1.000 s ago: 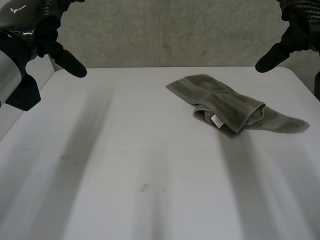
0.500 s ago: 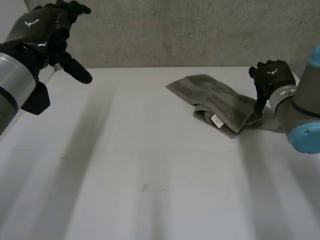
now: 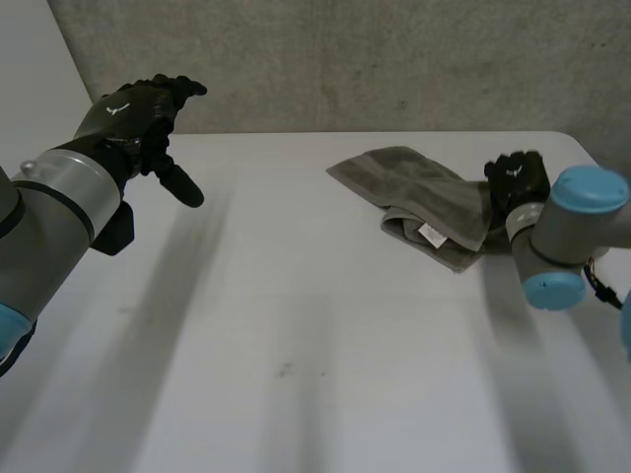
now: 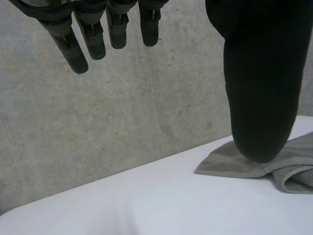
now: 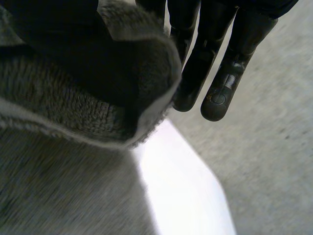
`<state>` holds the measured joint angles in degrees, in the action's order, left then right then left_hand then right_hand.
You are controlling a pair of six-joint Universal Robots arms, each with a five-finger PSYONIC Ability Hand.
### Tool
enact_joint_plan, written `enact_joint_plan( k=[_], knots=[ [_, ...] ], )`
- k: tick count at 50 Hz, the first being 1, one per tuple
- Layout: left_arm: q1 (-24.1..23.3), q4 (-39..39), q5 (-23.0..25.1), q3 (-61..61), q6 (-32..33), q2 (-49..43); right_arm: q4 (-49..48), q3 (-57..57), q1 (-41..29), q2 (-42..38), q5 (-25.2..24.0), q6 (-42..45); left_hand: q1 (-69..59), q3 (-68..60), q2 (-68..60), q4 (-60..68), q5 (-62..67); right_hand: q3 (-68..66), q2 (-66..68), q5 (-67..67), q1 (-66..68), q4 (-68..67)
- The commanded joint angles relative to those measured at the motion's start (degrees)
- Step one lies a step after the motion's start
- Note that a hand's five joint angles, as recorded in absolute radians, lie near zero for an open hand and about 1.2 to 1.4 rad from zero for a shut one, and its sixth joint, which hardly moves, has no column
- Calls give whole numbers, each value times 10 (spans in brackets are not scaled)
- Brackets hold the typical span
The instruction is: Fold the laundry
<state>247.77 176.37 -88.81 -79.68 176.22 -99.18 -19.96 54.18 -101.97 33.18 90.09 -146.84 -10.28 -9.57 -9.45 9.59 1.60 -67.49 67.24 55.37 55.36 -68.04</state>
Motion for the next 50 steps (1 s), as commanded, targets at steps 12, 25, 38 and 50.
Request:
enact_joint_plan(
  k=[12, 25, 38, 50],
  knots=[
    [3, -1, 0, 10, 0, 21, 81, 204, -174, 282, -49, -100, 2, -5, -6, 5, -16, -125, 128, 146, 246, -120],
    [16, -1, 0, 10, 0, 28, 131, 205, -320, 281, -55, -229, 2, -5, -6, 5, -16, -125, 128, 146, 246, -120],
    [24, -2, 1, 5, 1, 25, 291, 155, -302, 269, -37, -203, -3, -10, -11, 10, -11, 575, -572, -554, -454, 580],
    [-16, -7, 2, -23, 2, -28, 353, 267, -138, 341, -37, -197, -9, -17, -18, 16, -4, 575, -572, -554, -454, 580]
  ],
)
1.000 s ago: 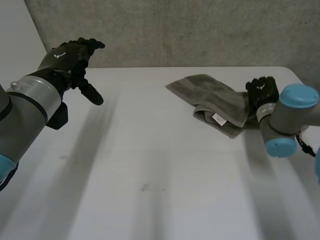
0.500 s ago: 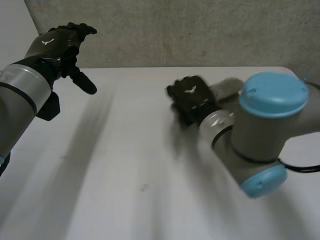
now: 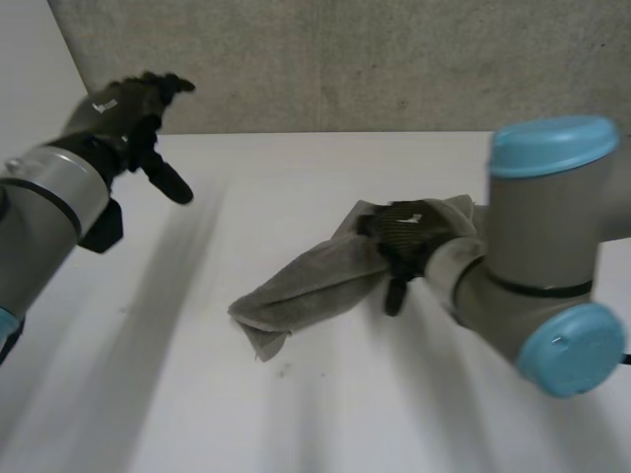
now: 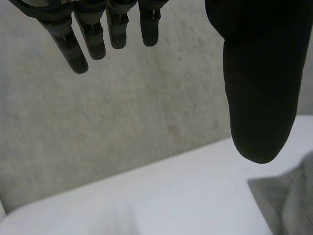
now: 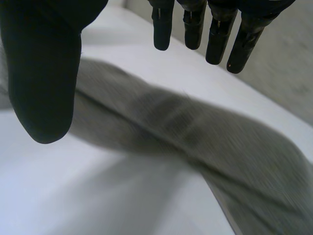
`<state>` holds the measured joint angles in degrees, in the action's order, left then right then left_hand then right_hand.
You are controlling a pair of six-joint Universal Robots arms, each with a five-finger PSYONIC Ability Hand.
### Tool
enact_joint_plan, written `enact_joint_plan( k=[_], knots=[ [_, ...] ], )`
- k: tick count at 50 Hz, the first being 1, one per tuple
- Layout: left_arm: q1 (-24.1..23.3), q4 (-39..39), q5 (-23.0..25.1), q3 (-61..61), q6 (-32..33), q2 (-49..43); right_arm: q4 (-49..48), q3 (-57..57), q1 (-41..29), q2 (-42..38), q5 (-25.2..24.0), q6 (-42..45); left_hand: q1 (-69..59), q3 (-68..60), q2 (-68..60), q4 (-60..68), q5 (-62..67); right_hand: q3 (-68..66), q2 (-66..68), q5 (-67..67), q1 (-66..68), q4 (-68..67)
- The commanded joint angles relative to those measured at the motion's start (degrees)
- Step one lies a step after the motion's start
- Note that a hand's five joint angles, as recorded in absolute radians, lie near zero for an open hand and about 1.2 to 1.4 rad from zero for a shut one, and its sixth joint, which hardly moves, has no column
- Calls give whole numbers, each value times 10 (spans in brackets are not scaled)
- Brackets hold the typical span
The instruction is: Fold the laundry
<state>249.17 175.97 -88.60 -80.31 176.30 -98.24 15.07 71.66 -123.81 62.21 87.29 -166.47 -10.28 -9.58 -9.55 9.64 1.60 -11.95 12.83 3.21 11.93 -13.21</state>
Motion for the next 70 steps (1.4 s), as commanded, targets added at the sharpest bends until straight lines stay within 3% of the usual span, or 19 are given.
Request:
enact_joint_plan(
  k=[1, 6, 12, 16, 37, 39, 40, 41, 42, 44, 56, 62, 70],
  knots=[
    [-44, -3, 0, -23, 4, -48, 2, 92, 81, 51, -9, -1, -9, -16, -17, 16, -4, 19, -28, -32, -19, 32],
    [-55, 6, -2, -63, 56, -70, -28, 156, 106, 79, -40, 1, -13, -20, -20, 19, 0, 19, -28, -32, -19, 32],
    [-57, 93, 20, -134, 167, -121, -85, 221, 127, 112, -53, 7, -65, -72, -72, 71, 51, 19, -28, -32, -19, 32],
    [-56, 137, 32, -152, 172, -148, -91, 229, 130, 114, -52, 7, -103, -110, -111, 110, 90, 19, -28, -32, -19, 32],
    [-57, 206, 48, -150, 175, -230, -118, 270, 161, 114, -56, 7, -240, -247, -247, 246, 227, 19, -28, -32, -19, 32],
    [-57, 213, 48, -147, 174, -237, -118, 270, 161, 114, -56, 8, -370, -377, -377, 377, 357, 19, -28, -32, -19, 32],
    [-57, 213, 48, -147, 174, -237, -118, 269, 161, 114, -56, 8, -371, -378, -378, 378, 358, 19, -28, -32, -19, 32],
    [-57, 219, 48, -144, 173, -237, -118, 269, 161, 114, -55, 7, -524, -531, -532, 531, 511, 19, -28, -32, -19, 32],
    [-57, 225, 47, -141, 173, -231, -119, 269, 162, 114, -54, 7, -667, -674, -675, 674, 654, 19, -28, -32, -19, 32],
    [-57, 234, 45, -137, 172, -221, -118, 267, 163, 114, -54, 7, -697, -704, -704, 703, 684, 19, -28, -32, -19, 32],
    [-74, 265, 40, -73, 167, -18, -102, 240, 167, 114, -50, -26, -697, -704, -705, 704, 684, 19, -28, -32, -19, 32],
    [-94, 216, 44, -36, 162, 44, -62, 198, 156, 105, -57, -144, -697, -704, -705, 704, 684, 19, -28, -32, -19, 32],
    [-139, 164, 40, -10, 160, 105, -58, 118, 123, 19, -70, -192, -697, -704, -705, 704, 684, 19, -28, -32, -19, 32]
  ],
)
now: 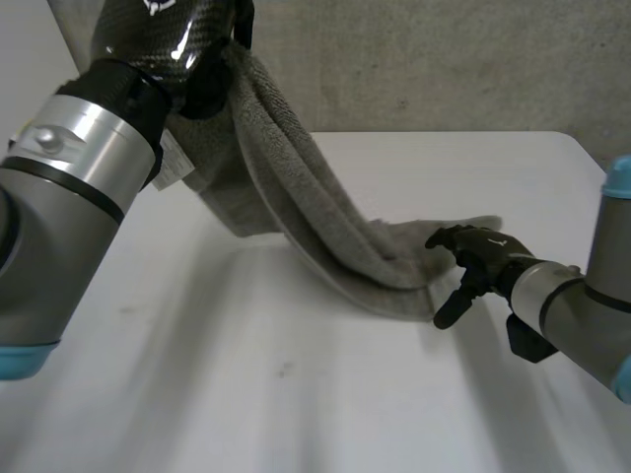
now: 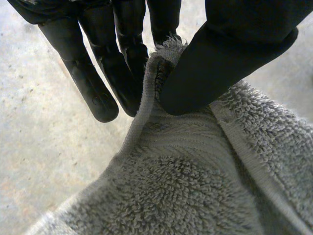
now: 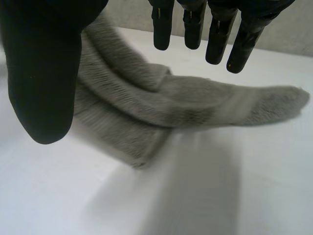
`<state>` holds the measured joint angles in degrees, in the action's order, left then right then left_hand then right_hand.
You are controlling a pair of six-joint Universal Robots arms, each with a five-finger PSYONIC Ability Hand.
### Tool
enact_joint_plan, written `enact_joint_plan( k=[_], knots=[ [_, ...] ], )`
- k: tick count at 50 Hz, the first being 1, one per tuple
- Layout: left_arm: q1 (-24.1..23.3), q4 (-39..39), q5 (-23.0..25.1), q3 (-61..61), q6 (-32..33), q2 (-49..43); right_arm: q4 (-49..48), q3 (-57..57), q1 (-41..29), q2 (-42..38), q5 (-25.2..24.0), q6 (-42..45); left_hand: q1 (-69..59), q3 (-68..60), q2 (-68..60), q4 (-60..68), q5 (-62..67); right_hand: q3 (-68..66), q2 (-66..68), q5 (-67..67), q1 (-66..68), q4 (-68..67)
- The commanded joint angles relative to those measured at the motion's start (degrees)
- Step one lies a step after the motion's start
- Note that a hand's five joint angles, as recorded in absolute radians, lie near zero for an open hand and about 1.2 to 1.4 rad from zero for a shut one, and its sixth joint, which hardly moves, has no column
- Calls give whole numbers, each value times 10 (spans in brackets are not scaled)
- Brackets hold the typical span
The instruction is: Fold the laundry
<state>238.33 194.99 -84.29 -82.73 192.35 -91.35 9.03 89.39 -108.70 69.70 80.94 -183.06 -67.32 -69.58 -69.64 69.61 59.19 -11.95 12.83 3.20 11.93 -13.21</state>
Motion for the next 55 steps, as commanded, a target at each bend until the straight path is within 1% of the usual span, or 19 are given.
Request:
enact_joint_plan(
  k=[1, 4, 10, 13, 17, 19, 21, 23, 27, 29, 36, 38, 40, 41, 43, 46, 48, 51, 55],
  knots=[
    [-30, -26, -3, 14, 0, 36, 3, -81, -45, -76, -7, -28, -127, -104, -104, 104, 108, 19, -28, -32, -19, 32],
    [-43, -28, -4, 31, 0, 59, 8, -112, -79, -105, -7, -30, -127, -104, -104, 104, 108, 19, -28, -32, -19, 32],
    [-45, -29, -5, 49, 0, 67, 23, -126, -143, -119, 4, -38, -127, -104, -104, 104, 108, 19, -28, -32, -19, 32],
    [-40, -36, -4, 48, 3, 63, 33, -112, -150, -77, 68, -42, -127, -104, -104, 104, 108, 19, -28, -32, -19, 32],
    [-32, -46, -3, 40, 4, 61, 35, -90, -143, -30, 97, -22, -127, -104, -104, 104, 108, 19, -28, -32, -19, 32],
    [-24, -54, -3, 33, 5, 61, 41, -77, -129, -13, 97, 0, -127, -104, -104, 104, 108, 19, -28, -32, -19, 32],
    [0, -61, -3, 26, 5, 58, 51, -43, -83, 7, 93, 55, -127, -104, -104, 104, 108, -29, 21, 17, 30, -17],
    [11, -62, -3, 24, 5, 57, 56, -24, -68, 18, 91, 80, -127, -104, -104, 104, 108, -75, 66, 63, 75, -63],
    [20, -61, -3, 23, 2, 54, 70, 18, -55, 59, 84, 123, -127, -104, -104, 104, 108, -87, 78, 75, 88, -75],
    [18, -60, -4, 23, 2, 48, 91, 61, -53, 79, 67, 153, -127, -104, -104, 104, 108, -111, 102, 98, 111, -98],
    [21, -59, -5, 25, 2, 35, 123, 107, -51, 83, 19, 170, -127, -104, -104, 104, 108, -158, 149, 145, 158, -145],
    [20, -58, -5, 26, 2, 32, 123, 110, -51, 83, 4, 169, -127, -104, -104, 104, 108, -153, 144, 140, 153, -140],
    [19, -58, -5, 29, 1, 30, 114, 108, -62, 82, -36, 159, -127, -104, -104, 104, 108, -148, 139, 135, 148, -135],
    [19, -58, -5, 29, 1, 30, 114, 108, -62, 82, -36, 159, -127, -104, -104, 104, 108, -148, 139, 135, 148, -135],
    [20, -58, -5, 33, 1, 30, 100, 98, -79, 69, -62, 129, -127, -104, -104, 104, 108, -138, 129, 125, 138, -125],
    [20, -58, -5, 34, 1, 31, 91, 88, -97, 52, -69, 103, -127, -104, -104, 104, 108, -114, 105, 102, 114, -102],
    [21, -58, -5, 34, 0, 32, 67, 56, -133, 8, -65, 50, -127, -104, -104, 104, 108, -103, 94, 90, 103, -90],
    [20, -58, -5, 32, 0, 33, 49, 28, -153, -26, -61, 15, -127, -104, -104, 104, 108, -69, 60, 56, 69, -56],
    [19, -59, -5, 27, 0, 35, 35, 0, -162, -62, -47, -5, -127, -104, -104, 104, 108, -60, 52, 48, 61, -48]
  ],
)
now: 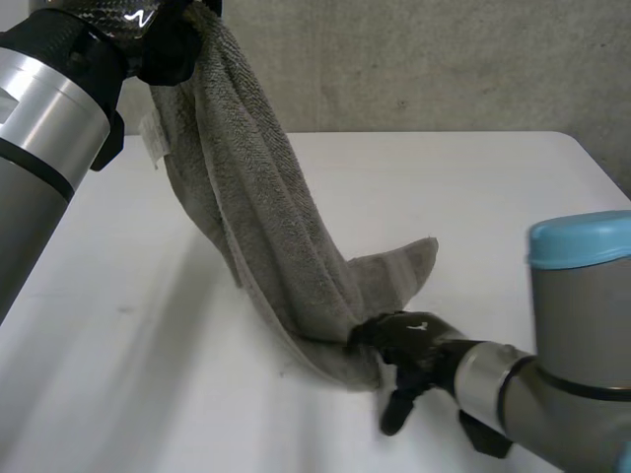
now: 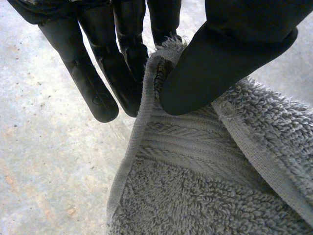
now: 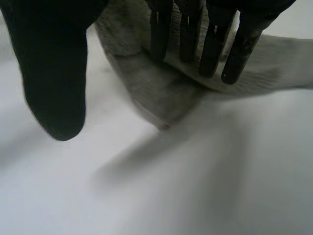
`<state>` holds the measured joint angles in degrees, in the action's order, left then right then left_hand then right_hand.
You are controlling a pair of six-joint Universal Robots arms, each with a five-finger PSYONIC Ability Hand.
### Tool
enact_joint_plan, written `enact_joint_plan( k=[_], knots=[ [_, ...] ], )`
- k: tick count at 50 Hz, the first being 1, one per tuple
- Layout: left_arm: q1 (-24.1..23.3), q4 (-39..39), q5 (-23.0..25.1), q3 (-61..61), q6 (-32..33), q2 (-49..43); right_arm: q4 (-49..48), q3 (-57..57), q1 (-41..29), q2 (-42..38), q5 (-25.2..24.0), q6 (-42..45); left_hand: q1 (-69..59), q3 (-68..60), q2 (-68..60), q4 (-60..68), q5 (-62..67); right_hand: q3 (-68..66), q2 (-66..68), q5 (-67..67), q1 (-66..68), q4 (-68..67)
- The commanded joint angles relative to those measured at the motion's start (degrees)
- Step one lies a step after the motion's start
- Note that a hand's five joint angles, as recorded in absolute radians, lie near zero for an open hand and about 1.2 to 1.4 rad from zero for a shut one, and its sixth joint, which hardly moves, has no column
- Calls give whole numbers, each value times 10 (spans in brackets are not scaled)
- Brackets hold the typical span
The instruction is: Fold the laundry
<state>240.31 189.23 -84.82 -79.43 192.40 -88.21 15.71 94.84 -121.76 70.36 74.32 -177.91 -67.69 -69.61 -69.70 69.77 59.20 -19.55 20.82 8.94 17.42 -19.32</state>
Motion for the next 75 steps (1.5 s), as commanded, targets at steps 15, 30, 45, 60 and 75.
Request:
enact_joint_plan(
  k=[15, 30, 45, 60, 75],
  knots=[
    [-1, 0, -1, -3, -1, 7, -69, -200, -110, -167, 90, -106, -123, -104, -103, 102, 108, 93, -106, -87, -72, 91],
    [-5, 0, -1, -4, -19, 8, -71, -243, -152, -226, 99, -99, -123, -104, -103, 102, 108, 96, -108, -89, -74, 93],
    [0, -2, -1, -18, -24, 9, -82, -209, -126, -128, 222, -13, -123, -104, -103, 102, 108, -82, 69, 88, 103, -84],
    [0, -1, 0, -30, -24, 13, -96, -207, -70, -133, 215, -28, -123, -104, -103, 102, 108, -88, 75, 94, 109, -90],
    [3, 1, 0, -22, -25, 12, -101, -306, -131, -242, 152, -154, -123, -104, -103, 102, 108, -40, 27, 46, 61, -42]
  ],
)
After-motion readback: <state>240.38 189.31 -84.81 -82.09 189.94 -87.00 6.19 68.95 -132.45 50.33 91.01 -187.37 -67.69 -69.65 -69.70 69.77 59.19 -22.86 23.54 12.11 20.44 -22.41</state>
